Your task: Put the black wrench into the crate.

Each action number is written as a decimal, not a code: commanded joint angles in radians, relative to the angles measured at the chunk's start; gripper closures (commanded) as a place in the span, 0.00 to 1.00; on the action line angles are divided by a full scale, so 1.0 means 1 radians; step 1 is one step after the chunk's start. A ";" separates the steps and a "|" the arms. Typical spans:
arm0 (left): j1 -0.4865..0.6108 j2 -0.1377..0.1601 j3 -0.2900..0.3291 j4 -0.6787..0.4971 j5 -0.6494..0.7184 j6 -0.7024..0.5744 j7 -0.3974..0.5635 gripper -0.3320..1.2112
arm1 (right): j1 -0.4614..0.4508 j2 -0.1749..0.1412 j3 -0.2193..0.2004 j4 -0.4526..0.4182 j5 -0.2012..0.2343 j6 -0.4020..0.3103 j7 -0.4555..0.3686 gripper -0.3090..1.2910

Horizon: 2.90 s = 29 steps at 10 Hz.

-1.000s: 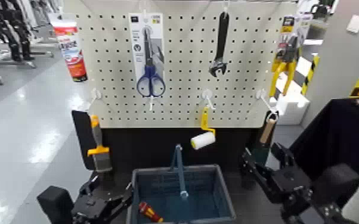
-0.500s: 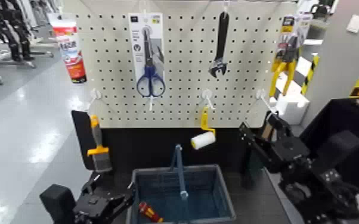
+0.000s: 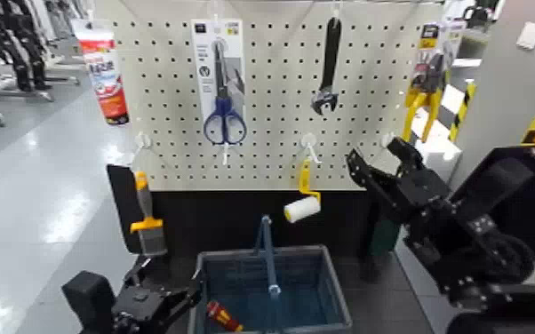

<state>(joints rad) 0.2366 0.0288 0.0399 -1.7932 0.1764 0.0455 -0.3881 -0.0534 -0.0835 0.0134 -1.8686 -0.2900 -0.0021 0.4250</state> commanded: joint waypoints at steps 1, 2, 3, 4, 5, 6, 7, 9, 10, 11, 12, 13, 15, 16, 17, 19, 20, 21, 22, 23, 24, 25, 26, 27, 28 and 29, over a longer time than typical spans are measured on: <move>-0.005 0.002 -0.003 0.000 0.000 0.000 0.000 0.30 | -0.068 0.001 0.011 0.031 -0.001 -0.001 0.024 0.40; -0.006 0.002 -0.005 0.001 0.002 0.000 0.000 0.30 | -0.097 0.001 0.016 0.042 -0.001 0.004 0.041 0.39; -0.008 0.002 -0.006 0.001 0.002 0.000 -0.002 0.30 | -0.126 0.002 0.019 0.059 -0.005 0.004 0.052 0.39; -0.010 0.002 -0.006 0.001 0.002 0.000 0.000 0.30 | -0.157 0.002 0.022 0.075 -0.003 -0.002 0.067 0.39; -0.013 0.002 -0.008 0.001 0.002 0.000 -0.002 0.30 | -0.183 0.001 0.028 0.092 -0.009 -0.004 0.081 0.39; -0.014 0.002 -0.009 0.003 0.002 0.000 -0.002 0.30 | -0.203 -0.005 0.037 0.108 -0.028 -0.009 0.084 0.39; -0.016 0.002 -0.009 0.003 0.002 0.000 -0.002 0.30 | -0.224 -0.009 0.045 0.121 -0.037 -0.010 0.093 0.39; -0.022 0.002 -0.012 0.005 0.002 0.000 -0.002 0.30 | -0.278 -0.012 0.060 0.161 -0.058 -0.022 0.115 0.39; -0.025 0.002 -0.012 0.005 0.002 0.000 -0.006 0.30 | -0.302 -0.012 0.073 0.186 -0.067 -0.039 0.124 0.39; -0.026 0.002 -0.012 0.006 0.002 0.000 -0.008 0.30 | -0.321 -0.009 0.079 0.203 -0.069 -0.044 0.130 0.39; -0.026 0.000 -0.014 0.006 0.002 0.000 -0.008 0.30 | -0.345 -0.005 0.085 0.227 -0.072 -0.059 0.143 0.39; -0.031 0.000 -0.018 0.008 0.002 0.000 -0.009 0.30 | -0.365 -0.004 0.094 0.249 -0.072 -0.070 0.147 0.39; -0.033 0.000 -0.017 0.008 0.002 0.000 -0.009 0.30 | -0.393 -0.001 0.102 0.299 -0.077 -0.088 0.158 0.40; -0.034 0.000 -0.018 0.008 0.002 -0.001 -0.011 0.30 | -0.405 0.001 0.109 0.327 -0.083 -0.095 0.162 0.40; -0.034 0.000 -0.018 0.009 0.002 -0.001 -0.011 0.30 | -0.422 0.002 0.116 0.358 -0.084 -0.099 0.170 0.40; -0.036 0.000 -0.018 0.009 0.000 -0.003 -0.011 0.30 | -0.450 0.004 0.134 0.411 -0.103 -0.122 0.181 0.45; -0.036 0.000 -0.018 0.009 0.000 -0.003 -0.009 0.30 | -0.451 0.007 0.135 0.413 -0.097 -0.122 0.176 0.57; -0.036 0.000 -0.018 0.009 0.000 -0.004 -0.011 0.30 | -0.454 0.007 0.135 0.411 -0.086 -0.111 0.176 0.72; -0.036 0.000 -0.017 0.009 0.000 -0.006 -0.011 0.30 | -0.454 0.007 0.139 0.407 -0.083 -0.111 0.166 0.89; -0.036 0.000 -0.017 0.009 0.000 -0.007 -0.011 0.30 | -0.454 0.007 0.139 0.398 -0.069 -0.110 0.155 0.92; -0.036 0.000 -0.017 0.009 0.000 -0.007 -0.011 0.30 | -0.453 0.007 0.139 0.393 -0.063 -0.111 0.149 0.97; -0.036 0.000 -0.014 0.009 0.000 -0.007 -0.011 0.30 | -0.453 0.007 0.139 0.393 -0.063 -0.111 0.146 0.97; -0.036 0.000 -0.017 0.009 0.000 -0.007 -0.011 0.30 | -0.453 0.007 0.139 0.393 -0.063 -0.114 0.146 0.97; -0.036 -0.001 -0.017 0.009 0.000 -0.007 -0.009 0.30 | -0.453 0.007 0.139 0.393 -0.063 -0.118 0.144 0.97; -0.036 0.000 -0.014 0.009 0.000 -0.007 -0.011 0.30 | -0.453 0.007 0.137 0.394 -0.064 -0.118 0.143 0.97; -0.036 -0.001 -0.017 0.009 0.000 -0.007 -0.011 0.30 | -0.454 0.007 0.139 0.394 -0.064 -0.119 0.143 0.97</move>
<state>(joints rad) 0.2009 0.0285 0.0233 -1.7840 0.1764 0.0383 -0.3985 -0.5063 -0.0766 0.1512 -1.4747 -0.3541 -0.1209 0.5675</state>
